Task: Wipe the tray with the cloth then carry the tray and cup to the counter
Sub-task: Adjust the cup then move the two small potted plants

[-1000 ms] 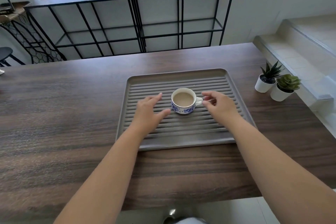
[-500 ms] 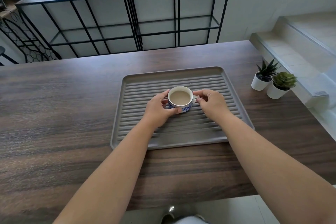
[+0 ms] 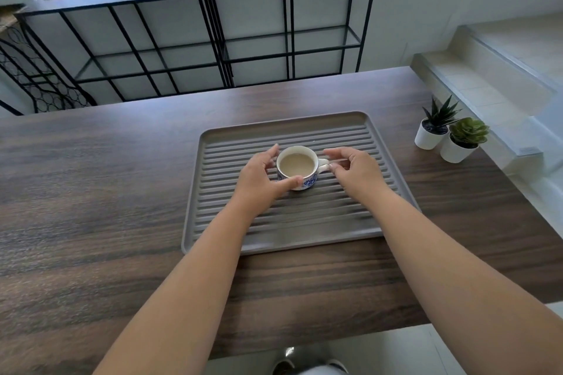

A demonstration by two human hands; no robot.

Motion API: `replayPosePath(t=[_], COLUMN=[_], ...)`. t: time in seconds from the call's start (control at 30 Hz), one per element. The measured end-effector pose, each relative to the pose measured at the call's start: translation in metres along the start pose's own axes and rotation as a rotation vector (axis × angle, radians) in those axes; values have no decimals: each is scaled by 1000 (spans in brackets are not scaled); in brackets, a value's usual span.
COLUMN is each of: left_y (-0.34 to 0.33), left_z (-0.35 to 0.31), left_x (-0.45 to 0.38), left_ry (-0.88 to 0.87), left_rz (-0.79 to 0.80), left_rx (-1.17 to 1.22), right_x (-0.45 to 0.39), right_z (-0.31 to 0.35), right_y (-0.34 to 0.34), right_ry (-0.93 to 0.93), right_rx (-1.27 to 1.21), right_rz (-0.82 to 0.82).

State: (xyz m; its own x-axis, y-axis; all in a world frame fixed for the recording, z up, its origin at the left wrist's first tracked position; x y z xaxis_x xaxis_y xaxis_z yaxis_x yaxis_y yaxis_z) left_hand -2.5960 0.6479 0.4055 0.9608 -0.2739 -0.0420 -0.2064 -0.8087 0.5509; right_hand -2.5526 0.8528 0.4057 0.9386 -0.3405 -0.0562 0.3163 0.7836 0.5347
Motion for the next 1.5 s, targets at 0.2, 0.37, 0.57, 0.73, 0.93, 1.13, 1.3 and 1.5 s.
replayPosePath(t=[0.2, 0.37, 0.57, 0.73, 0.93, 1.13, 1.3, 1.5], left_y=[-6, -67, -149, -194, -237, -255, -268, -263], left_z=[-79, -128, -144, -154, -148, -147, -149, -157], left_x=[-11, -18, -35, -59, -93, -110, -125, -149], left_ry=[-303, -404, -292, -193, -11, 13, -4, 53], left_rz=[-2, 173, 318, 296, 241, 233, 226, 101], left_rx=[-111, -84, -61, -85, -74, 1, 31, 137], right_x=[20, 45, 62, 43, -1, -34, -51, -83], right_z=[-9, -43, -100, -140, -155, -158, -171, -171], right_y=[63, 127, 182, 195, 200, 199, 206, 228], right_ry=[-7, -138, -367, -453, -321, -184, -158, -155], right_rx=[-78, -100, -106, -113, -124, -84, -185, -199], right_rz=[-225, -506, -769, -543, -349, -270, -313, -335])
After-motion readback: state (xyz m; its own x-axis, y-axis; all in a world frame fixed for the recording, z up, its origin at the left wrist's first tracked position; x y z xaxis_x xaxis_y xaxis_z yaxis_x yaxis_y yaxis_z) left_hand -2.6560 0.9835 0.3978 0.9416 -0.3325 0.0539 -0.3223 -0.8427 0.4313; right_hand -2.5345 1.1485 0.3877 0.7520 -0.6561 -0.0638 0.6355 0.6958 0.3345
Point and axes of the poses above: each hand's wrist, its own x-axis away from the middle knuckle, its own y-axis out of the back of the hand, z = x × y, the point moved 5 cm from there along -x, towards the middle knuckle, and after that the axes turned 4 degrees about -z, right-handed, at the moved point
